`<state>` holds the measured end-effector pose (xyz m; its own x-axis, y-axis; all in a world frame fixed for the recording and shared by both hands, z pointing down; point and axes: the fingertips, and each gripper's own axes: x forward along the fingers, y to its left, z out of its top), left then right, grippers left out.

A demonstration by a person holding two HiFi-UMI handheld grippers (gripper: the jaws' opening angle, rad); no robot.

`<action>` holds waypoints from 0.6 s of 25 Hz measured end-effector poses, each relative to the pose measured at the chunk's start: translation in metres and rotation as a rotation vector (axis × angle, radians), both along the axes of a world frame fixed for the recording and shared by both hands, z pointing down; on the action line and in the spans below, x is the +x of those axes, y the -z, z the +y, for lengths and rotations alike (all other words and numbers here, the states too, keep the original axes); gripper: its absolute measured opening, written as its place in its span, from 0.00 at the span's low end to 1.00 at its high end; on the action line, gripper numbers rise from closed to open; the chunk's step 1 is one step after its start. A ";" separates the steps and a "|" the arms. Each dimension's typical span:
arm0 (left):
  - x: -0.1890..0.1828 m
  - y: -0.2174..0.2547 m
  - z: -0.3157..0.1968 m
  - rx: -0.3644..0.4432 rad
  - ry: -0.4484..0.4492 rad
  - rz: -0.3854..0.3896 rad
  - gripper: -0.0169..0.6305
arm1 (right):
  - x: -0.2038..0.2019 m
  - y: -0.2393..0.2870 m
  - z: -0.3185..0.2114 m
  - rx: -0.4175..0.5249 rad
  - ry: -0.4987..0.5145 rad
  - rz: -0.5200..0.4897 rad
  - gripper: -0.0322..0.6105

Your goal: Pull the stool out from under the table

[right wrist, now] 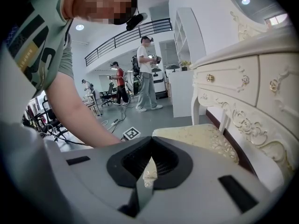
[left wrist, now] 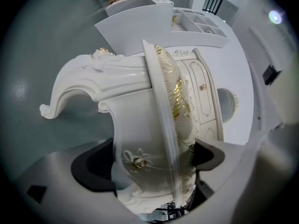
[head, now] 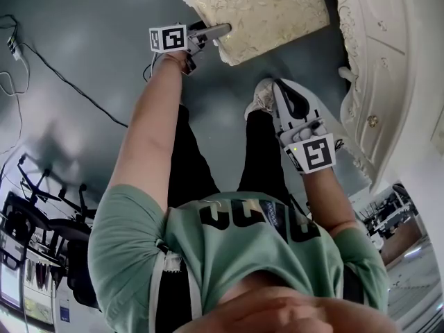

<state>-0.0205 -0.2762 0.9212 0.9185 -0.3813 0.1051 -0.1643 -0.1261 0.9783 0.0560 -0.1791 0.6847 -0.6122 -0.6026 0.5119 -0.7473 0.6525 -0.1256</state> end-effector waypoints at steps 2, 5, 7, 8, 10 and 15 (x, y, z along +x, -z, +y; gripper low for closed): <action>-0.012 0.000 0.005 0.001 0.004 0.001 0.81 | -0.010 -0.001 0.003 -0.002 0.010 -0.001 0.04; -0.038 -0.003 0.016 0.002 0.010 0.000 0.82 | -0.033 -0.004 0.012 -0.004 0.027 -0.001 0.04; -0.057 -0.005 0.026 0.001 0.013 0.001 0.82 | -0.050 -0.005 0.017 -0.002 0.033 -0.002 0.04; -0.065 -0.004 0.030 0.001 0.014 0.001 0.81 | -0.056 -0.003 0.018 -0.003 0.032 -0.004 0.04; -0.074 -0.001 0.034 0.000 0.017 0.002 0.81 | -0.062 0.001 0.016 -0.008 0.032 -0.008 0.04; -0.076 0.000 0.038 -0.009 0.023 0.001 0.82 | -0.058 0.002 0.008 -0.001 0.050 -0.009 0.04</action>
<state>-0.0961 -0.2379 0.9217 0.9094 -0.4016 0.1081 -0.1666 -0.1134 0.9795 -0.0024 -0.1709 0.6825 -0.6463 -0.5703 0.5070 -0.7124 0.6891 -0.1329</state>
